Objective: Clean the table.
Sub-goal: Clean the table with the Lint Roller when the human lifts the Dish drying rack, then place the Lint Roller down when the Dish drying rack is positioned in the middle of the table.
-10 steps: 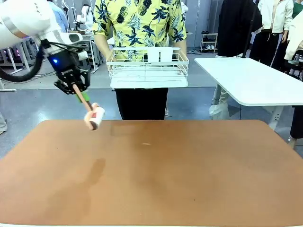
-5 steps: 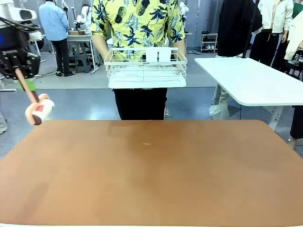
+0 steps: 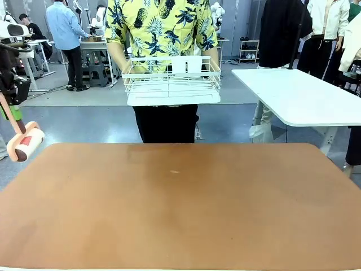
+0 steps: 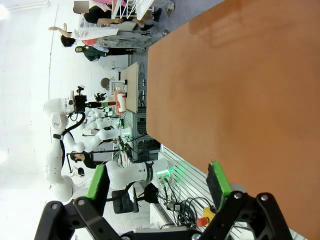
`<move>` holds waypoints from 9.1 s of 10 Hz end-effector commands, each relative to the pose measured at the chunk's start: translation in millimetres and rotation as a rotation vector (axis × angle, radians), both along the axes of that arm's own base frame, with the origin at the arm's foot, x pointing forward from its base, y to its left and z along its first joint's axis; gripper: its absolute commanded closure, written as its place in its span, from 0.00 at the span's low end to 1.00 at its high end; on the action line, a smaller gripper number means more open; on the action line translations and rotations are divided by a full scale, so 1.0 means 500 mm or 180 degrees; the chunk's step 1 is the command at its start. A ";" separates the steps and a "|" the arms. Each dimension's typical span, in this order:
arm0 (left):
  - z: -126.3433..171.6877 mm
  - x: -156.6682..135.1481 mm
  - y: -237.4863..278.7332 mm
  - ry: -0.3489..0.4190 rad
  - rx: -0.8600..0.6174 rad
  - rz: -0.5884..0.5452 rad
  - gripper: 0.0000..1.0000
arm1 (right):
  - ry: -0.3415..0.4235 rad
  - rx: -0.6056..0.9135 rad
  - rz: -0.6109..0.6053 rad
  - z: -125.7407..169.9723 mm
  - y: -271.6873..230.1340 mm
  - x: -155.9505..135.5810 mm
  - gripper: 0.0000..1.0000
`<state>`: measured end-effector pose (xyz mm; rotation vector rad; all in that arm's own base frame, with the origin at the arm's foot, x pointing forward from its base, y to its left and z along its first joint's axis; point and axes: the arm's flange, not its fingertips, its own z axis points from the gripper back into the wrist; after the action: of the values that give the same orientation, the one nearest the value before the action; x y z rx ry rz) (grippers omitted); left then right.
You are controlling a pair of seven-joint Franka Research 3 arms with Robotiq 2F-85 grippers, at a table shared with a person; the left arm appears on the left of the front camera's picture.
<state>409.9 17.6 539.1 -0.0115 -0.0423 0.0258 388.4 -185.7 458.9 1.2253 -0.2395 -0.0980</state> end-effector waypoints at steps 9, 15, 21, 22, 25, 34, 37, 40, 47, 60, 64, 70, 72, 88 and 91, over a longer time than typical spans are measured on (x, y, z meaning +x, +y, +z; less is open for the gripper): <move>0.000 0.003 -0.003 0.0016 0.0017 -0.0007 0.79 | -0.0002 0.0020 -0.0004 0.007 0.001 -0.002 0.00; 0.000 0.003 -0.003 0.0016 0.0017 -0.0007 0.79 | -0.0002 0.0020 -0.0004 0.007 0.001 -0.002 0.00; 0.000 0.003 -0.003 0.0016 0.0017 -0.0007 0.79 | -0.0002 0.0020 -0.0004 0.007 0.001 -0.002 0.00; 0.000 0.003 -0.003 0.0016 0.0017 -0.0007 0.79 | -0.0002 0.0020 -0.0004 0.007 0.001 -0.002 0.00; 0.000 0.003 -0.003 0.0016 0.0017 -0.0007 0.79 | -0.0002 0.0020 -0.0004 0.007 0.001 -0.002 0.00; 0.000 0.003 -0.003 0.0016 0.0017 -0.0007 0.79 | -0.0002 0.0020 -0.0004 0.007 0.001 -0.002 0.00; 0.000 0.003 -0.003 0.0016 0.0017 -0.0007 0.79 | -0.0002 0.0020 -0.0004 0.007 0.001 -0.002 0.00; 0.000 0.003 -0.003 0.0016 0.0017 -0.0007 0.79 | -0.0002 0.0020 -0.0004 0.007 0.001 -0.002 0.00; -0.005 0.002 -0.003 0.0021 -0.0001 -0.0010 0.79 | -0.0002 0.0020 -0.0004 0.007 0.001 -0.002 0.00; 0.023 0.197 -0.072 -0.0502 -0.0913 0.4617 0.79 | -0.0002 0.0020 -0.0004 0.007 0.001 -0.002 0.00; -0.069 0.226 -0.071 -0.0740 -0.1165 0.4442 0.79 | -0.0002 0.0020 -0.0004 0.007 0.001 -0.002 0.00; -0.220 0.236 -0.043 -0.0893 -0.1499 0.4408 0.79 | -0.0002 0.0020 -0.0004 0.007 0.001 -0.002 0.00; -0.278 0.243 -0.041 -0.0943 -0.1605 0.4368 0.79 | -0.0002 0.0020 -0.0004 0.007 0.001 -0.002 0.00; -0.417 0.204 -0.038 -0.0827 -0.1467 0.4428 0.08 | -0.0002 0.0020 -0.0004 0.007 0.001 -0.002 0.00; -0.369 0.156 -0.063 -0.0487 -0.1245 0.4466 0.00 | -0.0002 0.0020 -0.0004 0.007 0.001 -0.002 0.00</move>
<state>501.2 -4.0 328.6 -0.4056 -0.2390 1.4297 388.6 -185.4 458.9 1.2253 -0.2388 -0.0976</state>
